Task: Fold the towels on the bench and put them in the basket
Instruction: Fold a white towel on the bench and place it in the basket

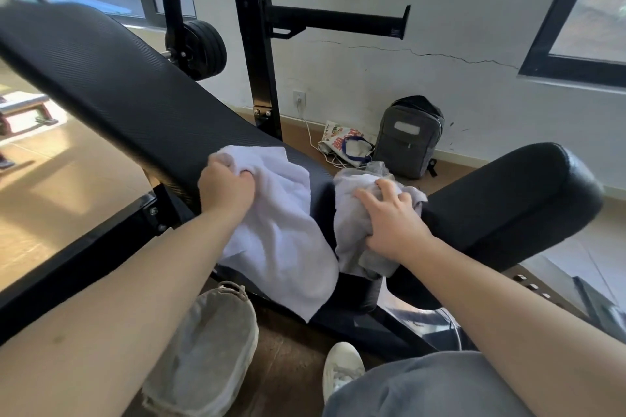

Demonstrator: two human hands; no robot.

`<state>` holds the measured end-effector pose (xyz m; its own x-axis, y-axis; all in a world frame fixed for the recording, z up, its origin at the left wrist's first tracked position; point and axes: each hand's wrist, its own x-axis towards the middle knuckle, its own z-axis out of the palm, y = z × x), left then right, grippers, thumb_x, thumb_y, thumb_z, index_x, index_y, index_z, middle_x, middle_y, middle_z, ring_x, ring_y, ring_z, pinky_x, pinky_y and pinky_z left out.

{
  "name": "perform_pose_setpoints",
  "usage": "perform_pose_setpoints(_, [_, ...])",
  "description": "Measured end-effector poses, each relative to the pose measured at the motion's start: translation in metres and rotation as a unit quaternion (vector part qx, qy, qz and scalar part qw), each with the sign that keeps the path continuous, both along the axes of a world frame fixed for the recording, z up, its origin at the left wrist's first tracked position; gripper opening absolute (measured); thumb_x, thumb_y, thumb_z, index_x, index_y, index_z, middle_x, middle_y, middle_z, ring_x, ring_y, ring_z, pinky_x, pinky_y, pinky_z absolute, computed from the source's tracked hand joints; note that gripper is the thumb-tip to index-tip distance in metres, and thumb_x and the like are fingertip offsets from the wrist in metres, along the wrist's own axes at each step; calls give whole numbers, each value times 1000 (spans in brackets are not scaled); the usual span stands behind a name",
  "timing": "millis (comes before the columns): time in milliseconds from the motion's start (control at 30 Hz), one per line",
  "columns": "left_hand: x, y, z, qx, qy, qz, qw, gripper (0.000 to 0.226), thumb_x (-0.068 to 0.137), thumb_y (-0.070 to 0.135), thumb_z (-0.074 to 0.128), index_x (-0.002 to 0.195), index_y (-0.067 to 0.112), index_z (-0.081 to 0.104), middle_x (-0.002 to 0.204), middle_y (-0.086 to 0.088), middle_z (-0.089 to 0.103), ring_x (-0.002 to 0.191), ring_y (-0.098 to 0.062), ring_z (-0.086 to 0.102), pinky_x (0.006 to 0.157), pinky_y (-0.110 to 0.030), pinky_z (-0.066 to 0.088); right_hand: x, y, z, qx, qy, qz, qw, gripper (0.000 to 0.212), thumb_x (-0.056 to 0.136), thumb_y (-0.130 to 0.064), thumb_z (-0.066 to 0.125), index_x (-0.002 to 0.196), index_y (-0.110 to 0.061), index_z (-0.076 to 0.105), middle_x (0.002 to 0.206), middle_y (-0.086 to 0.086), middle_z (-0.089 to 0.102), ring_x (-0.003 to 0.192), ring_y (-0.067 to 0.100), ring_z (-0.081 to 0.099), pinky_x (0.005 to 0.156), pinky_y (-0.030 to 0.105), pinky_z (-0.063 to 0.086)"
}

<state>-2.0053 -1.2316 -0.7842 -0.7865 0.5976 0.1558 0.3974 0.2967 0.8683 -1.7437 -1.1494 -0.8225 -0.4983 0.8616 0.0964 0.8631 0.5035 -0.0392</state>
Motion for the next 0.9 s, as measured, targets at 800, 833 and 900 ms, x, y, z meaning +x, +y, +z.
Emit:
perform_pose_setpoints(800, [28,-54,19,-56,195,-255,946,46,87,11,67,131,22,61,127,-2,53,111,-17,55,86,-17,35,-68,-52,56,-58,151,155,975,66,97,-34,60,155,-28,29,160,4,29,136,31,44,107,39,40])
perform_pose_setpoints(833, [28,-55,21,-56,199,-267,941,45,86,16,72,130,23,63,127,-1,54,114,-16,54,88,-17,35,-71,-55,58,-64,158,167,971,66,97,-31,59,155,-29,29,160,3,29,135,31,45,106,40,41])
perform_pose_setpoints(900, [29,-57,24,-51,197,-281,938,41,83,28,79,122,26,65,122,3,55,112,-13,53,89,-19,37,-80,-57,61,-80,170,181,965,64,99,-24,57,155,-32,28,161,2,27,137,30,43,108,42,42])
